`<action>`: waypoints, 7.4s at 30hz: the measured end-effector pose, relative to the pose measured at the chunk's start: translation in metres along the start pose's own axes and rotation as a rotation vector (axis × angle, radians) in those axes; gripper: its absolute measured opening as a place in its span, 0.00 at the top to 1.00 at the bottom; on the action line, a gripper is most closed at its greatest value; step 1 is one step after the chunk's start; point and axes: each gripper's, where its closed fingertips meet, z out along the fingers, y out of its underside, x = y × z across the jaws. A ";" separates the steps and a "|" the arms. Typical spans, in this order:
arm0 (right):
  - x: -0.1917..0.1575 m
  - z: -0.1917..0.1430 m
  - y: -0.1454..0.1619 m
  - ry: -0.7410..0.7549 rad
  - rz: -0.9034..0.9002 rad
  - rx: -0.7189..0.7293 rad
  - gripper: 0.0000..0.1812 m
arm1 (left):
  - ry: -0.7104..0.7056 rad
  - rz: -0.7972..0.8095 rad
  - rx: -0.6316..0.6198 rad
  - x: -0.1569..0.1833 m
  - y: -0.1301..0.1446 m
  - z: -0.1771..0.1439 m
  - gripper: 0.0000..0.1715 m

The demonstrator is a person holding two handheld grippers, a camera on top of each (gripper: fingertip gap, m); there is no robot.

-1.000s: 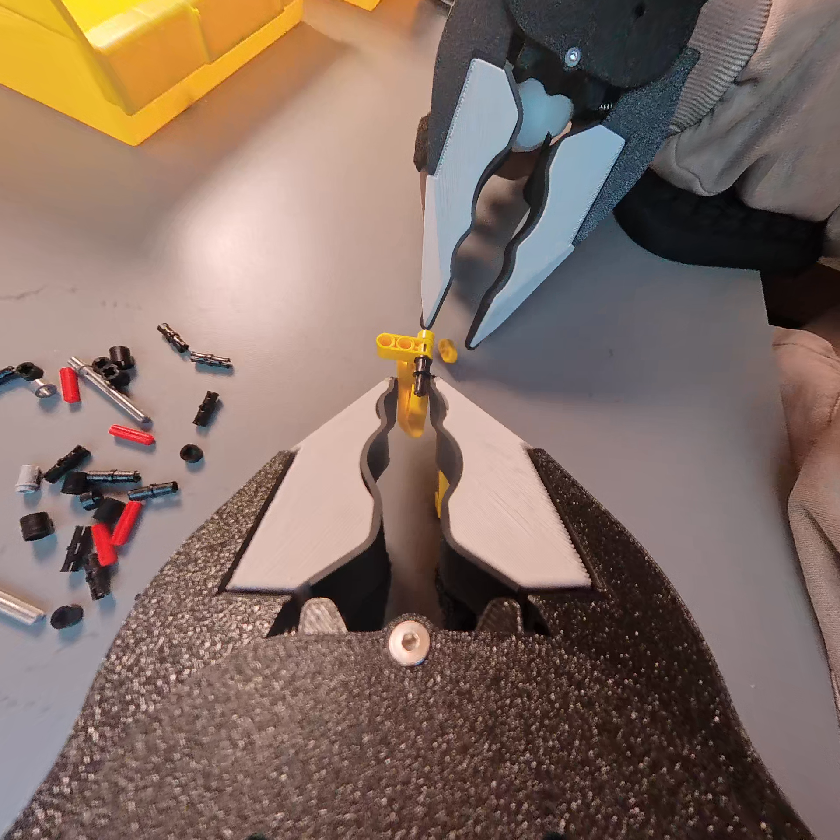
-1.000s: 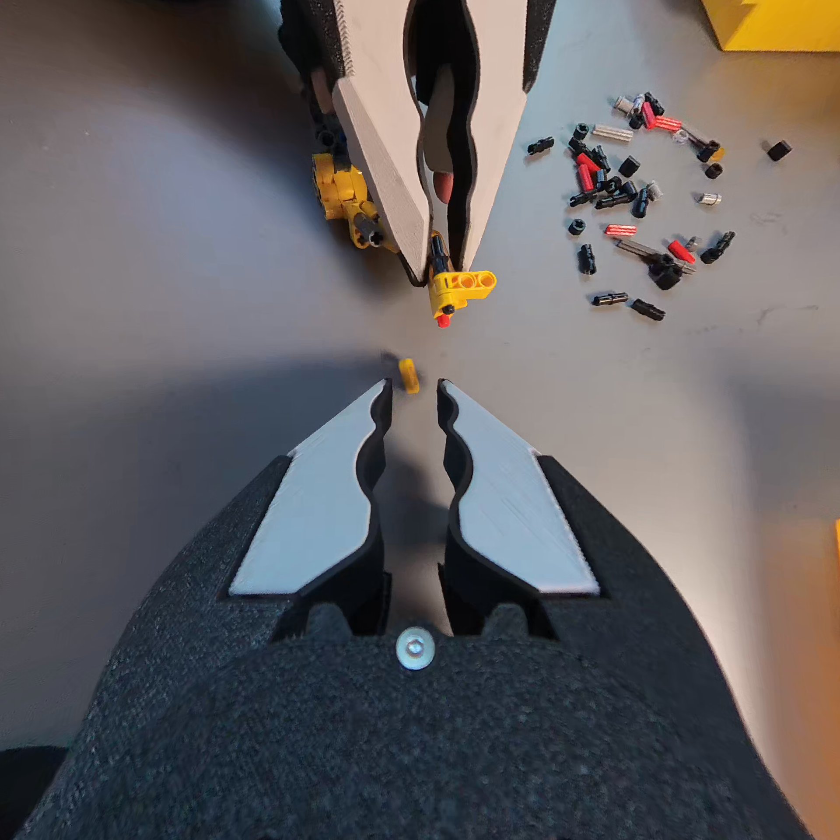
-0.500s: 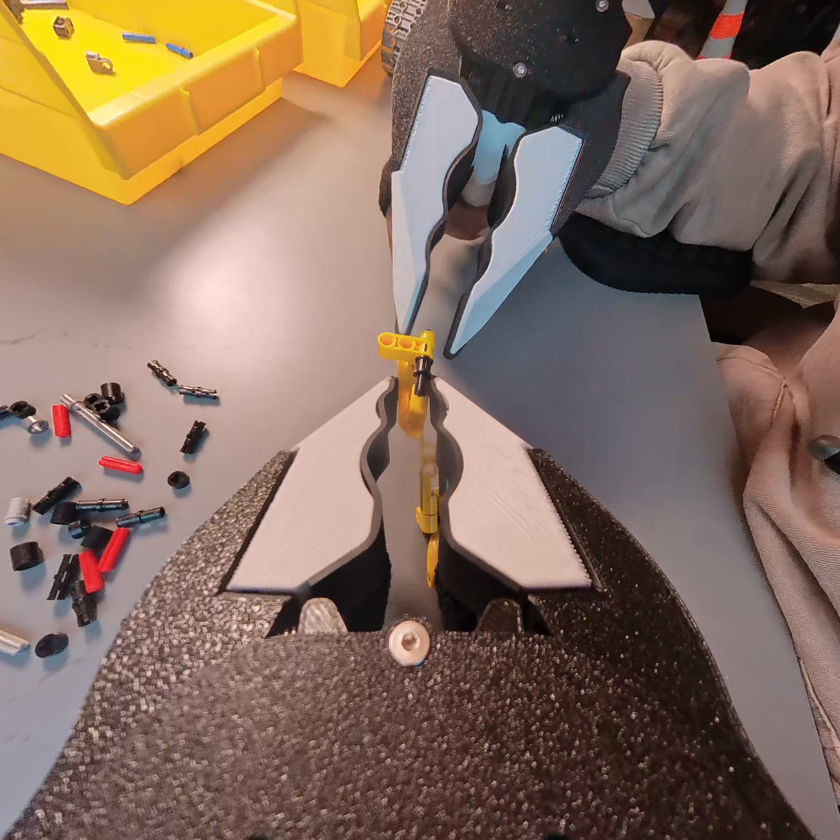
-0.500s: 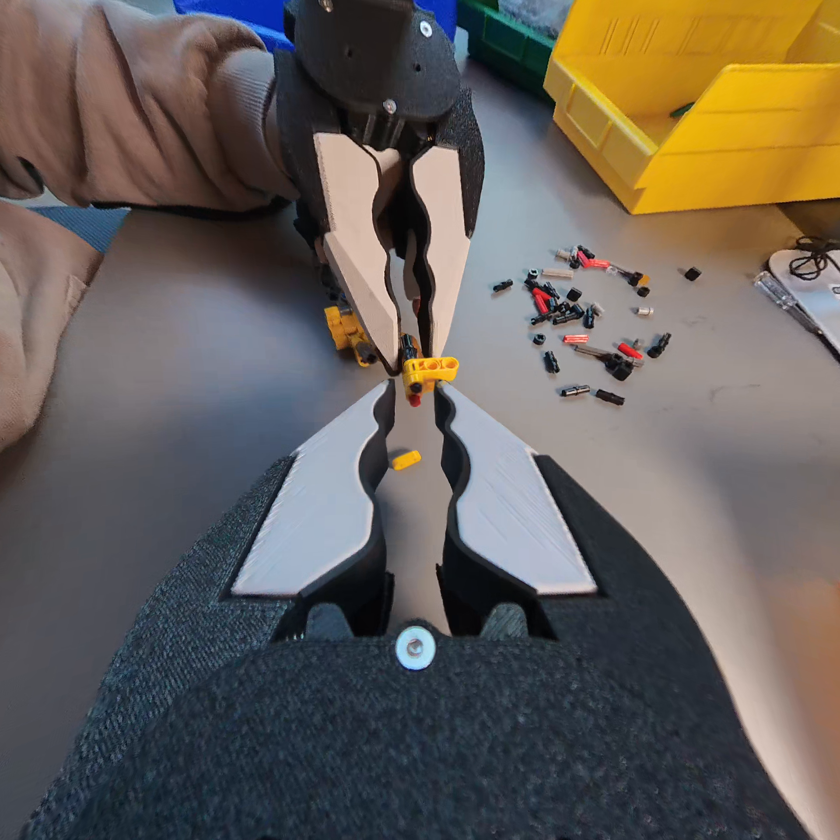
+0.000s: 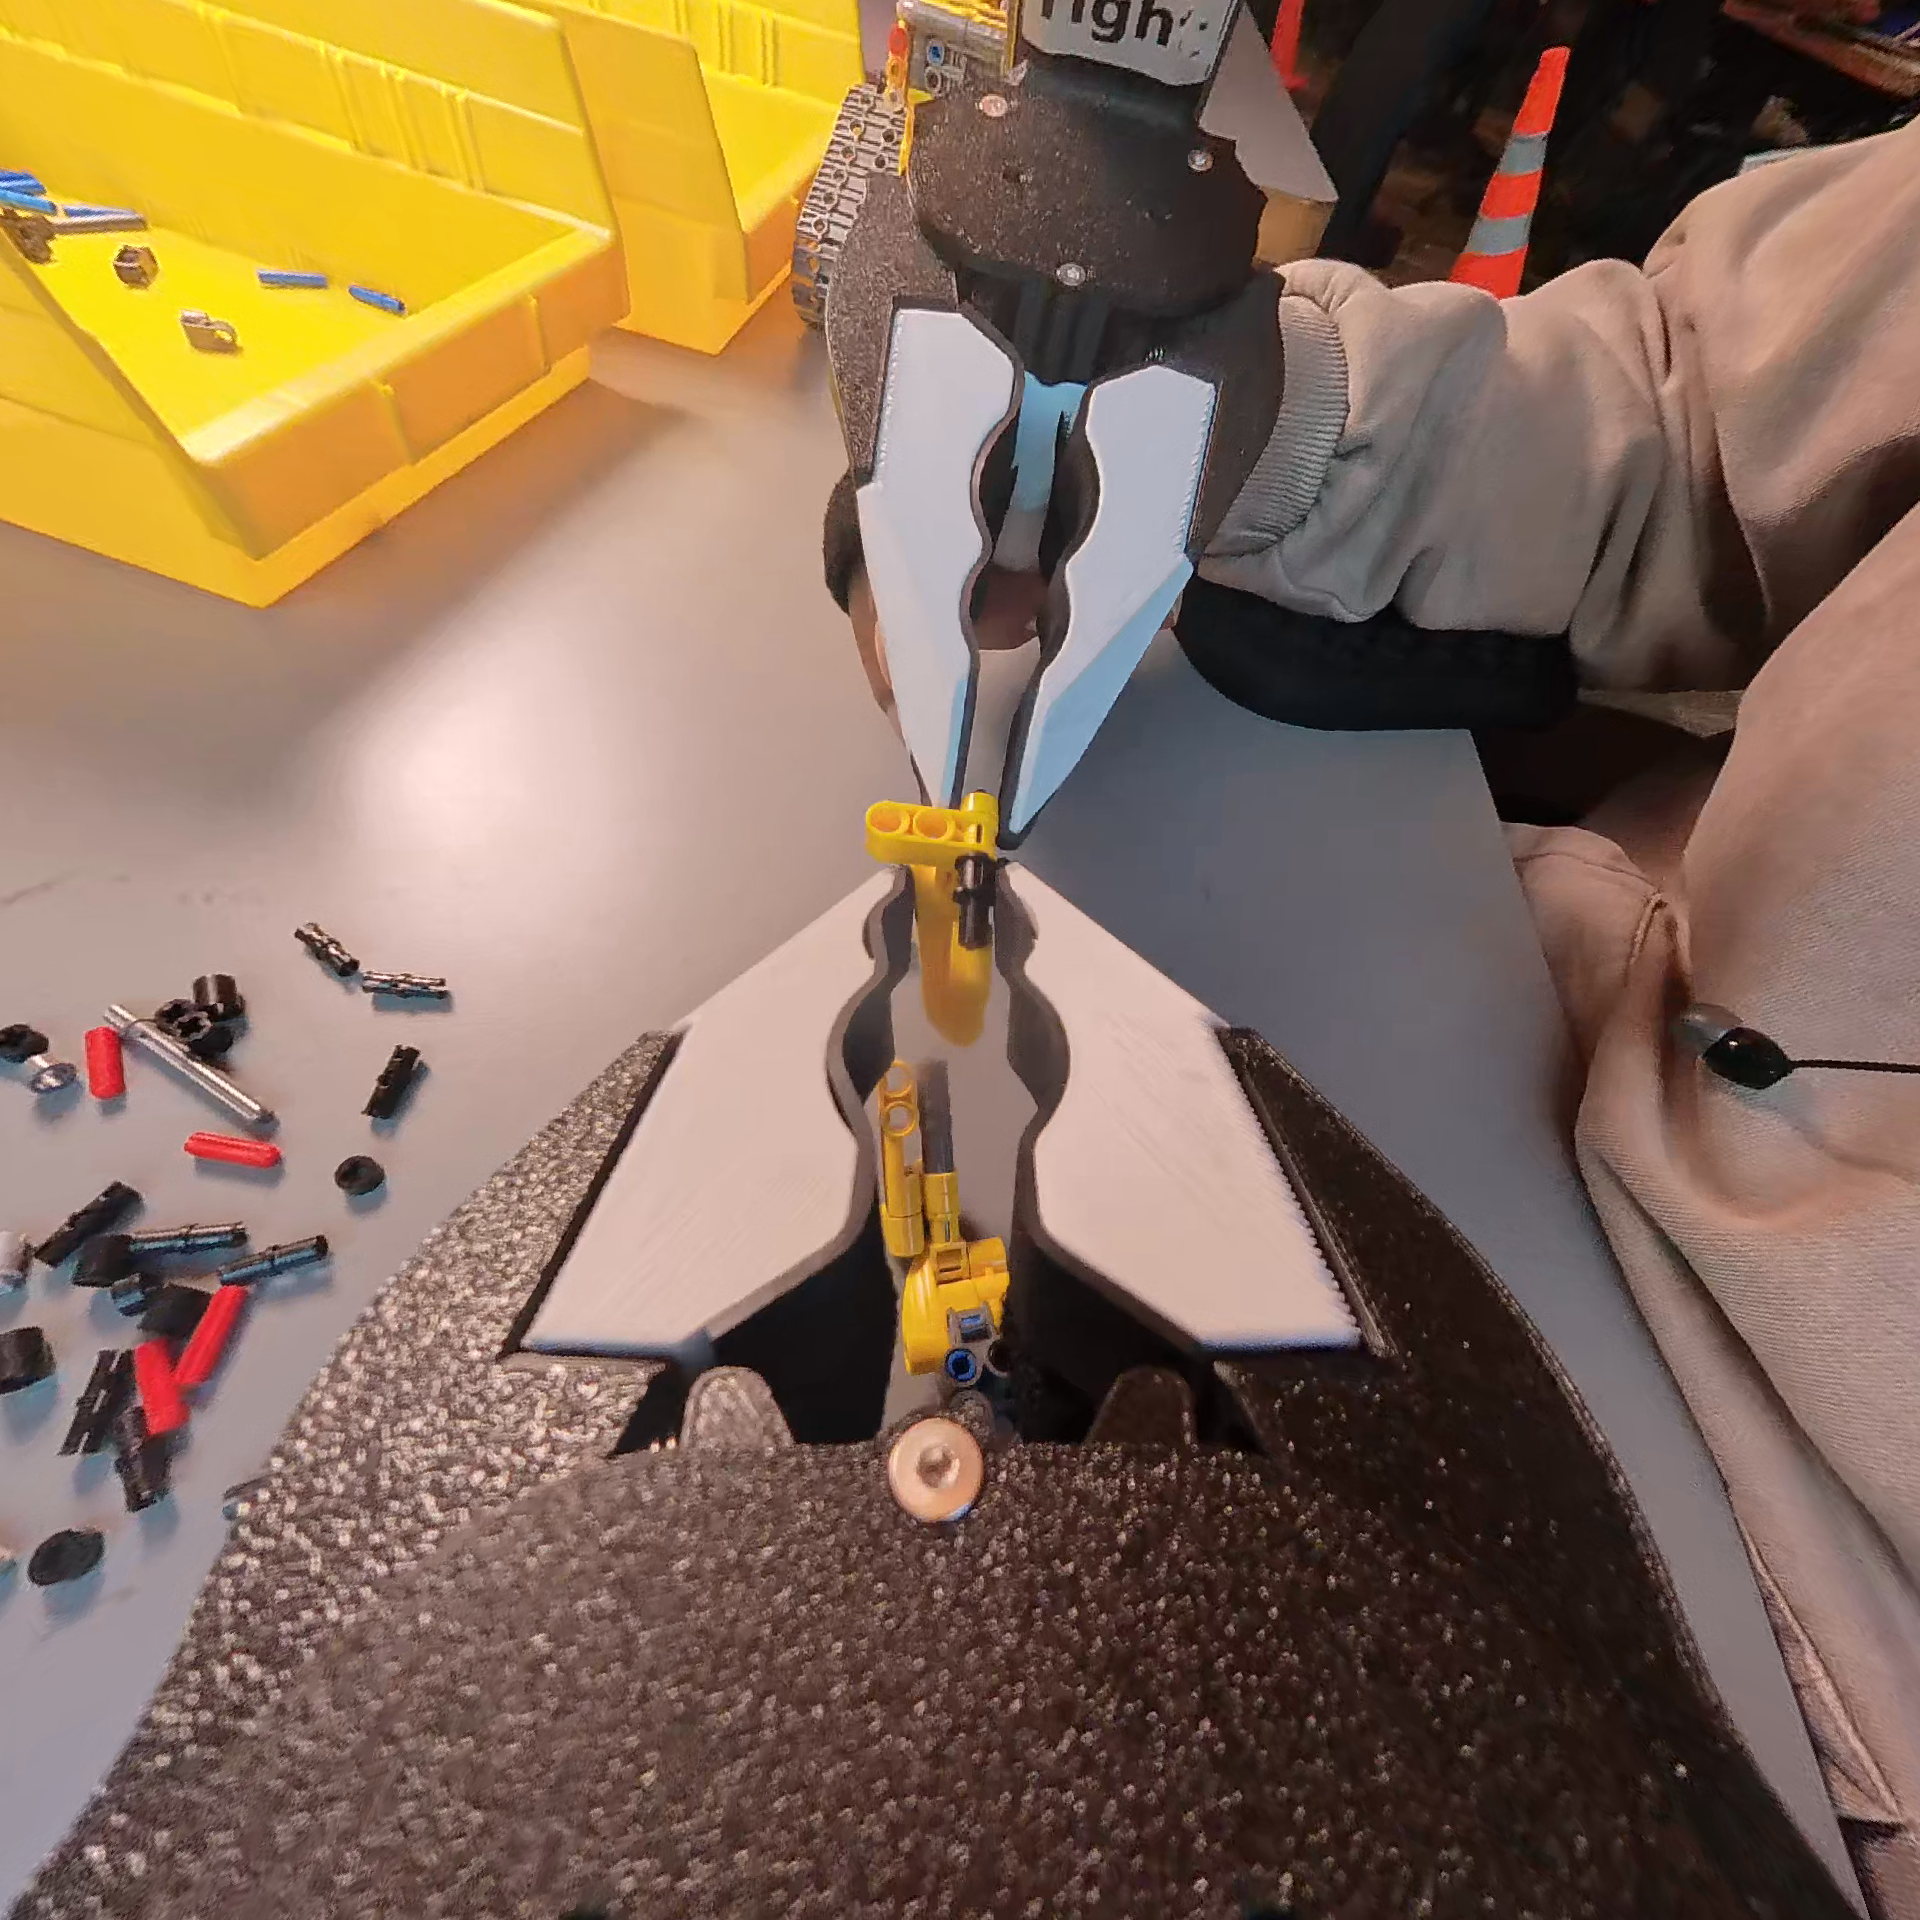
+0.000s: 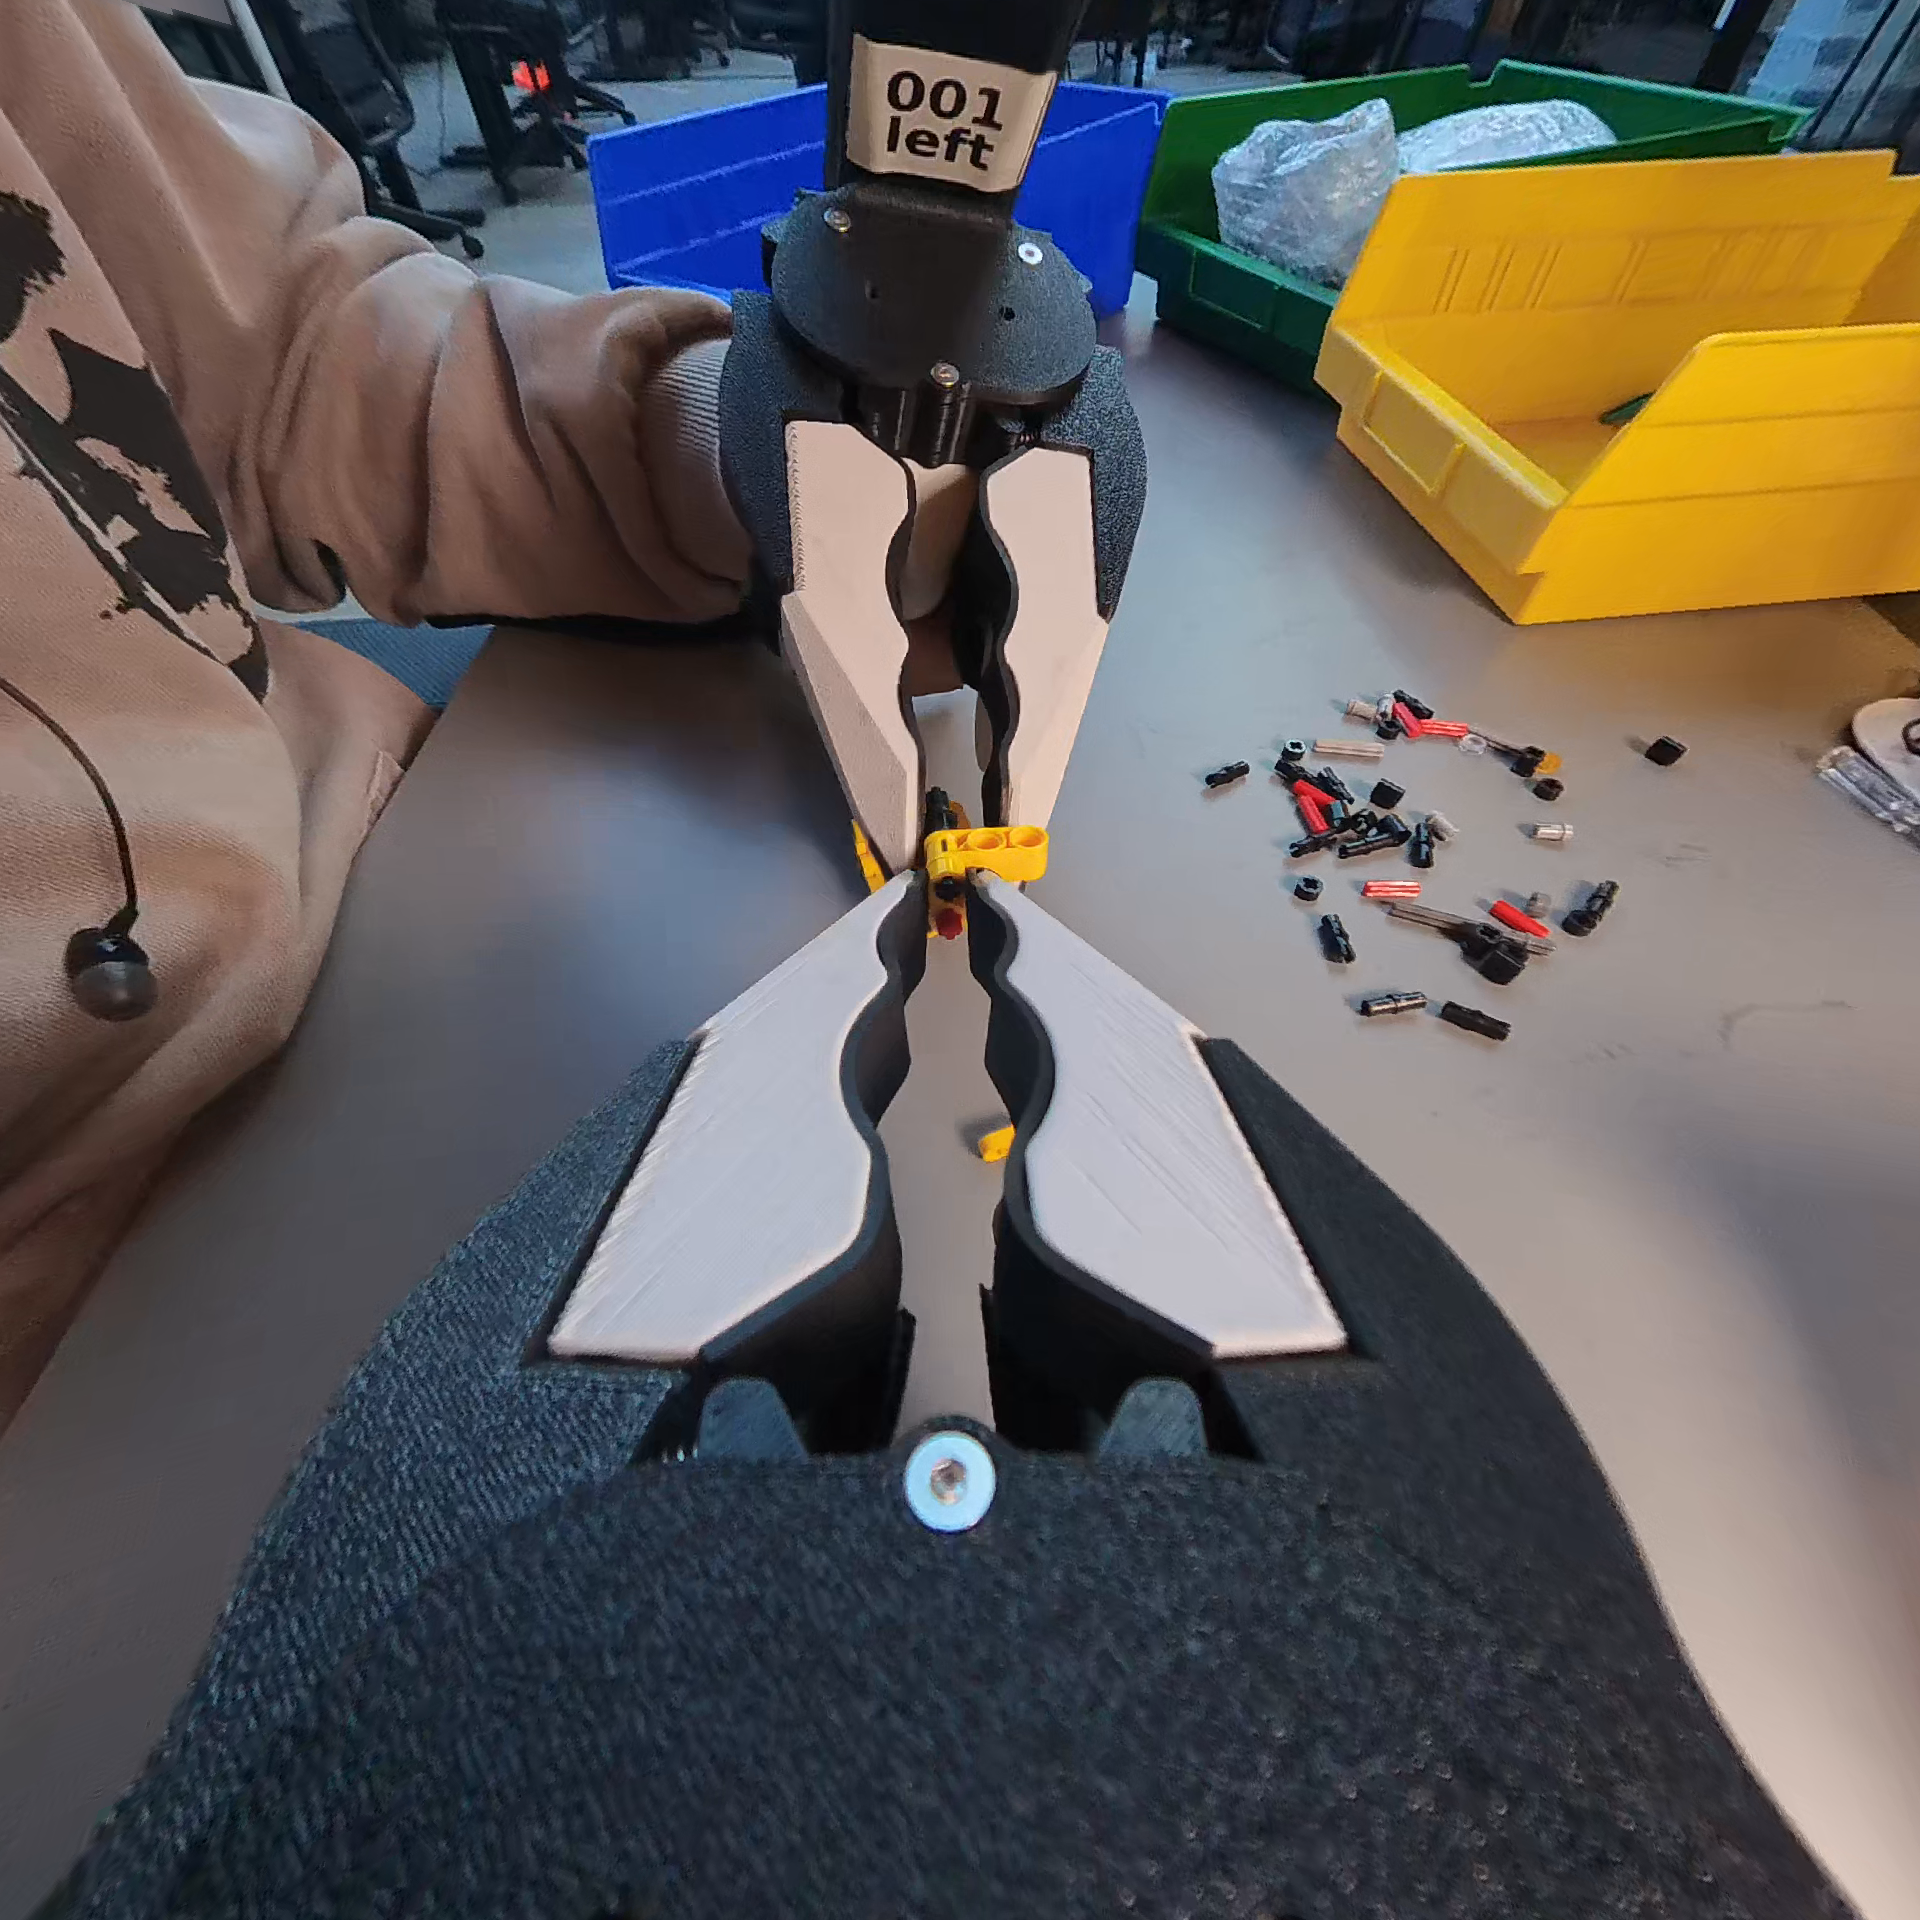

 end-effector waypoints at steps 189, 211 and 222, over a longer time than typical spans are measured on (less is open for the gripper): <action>0.235 -0.399 0.045 1.494 0.217 -0.687 0.76 | -0.289 0.069 0.087 -0.037 -0.009 -0.033 0.96; 0.028 0.011 -0.050 0.144 0.485 0.214 0.96 | -0.566 0.600 0.122 -0.026 -0.035 -0.036 0.96; 0.043 -0.027 -0.060 0.134 0.547 0.360 0.97 | -0.586 0.492 0.131 -0.041 -0.040 -0.068 0.97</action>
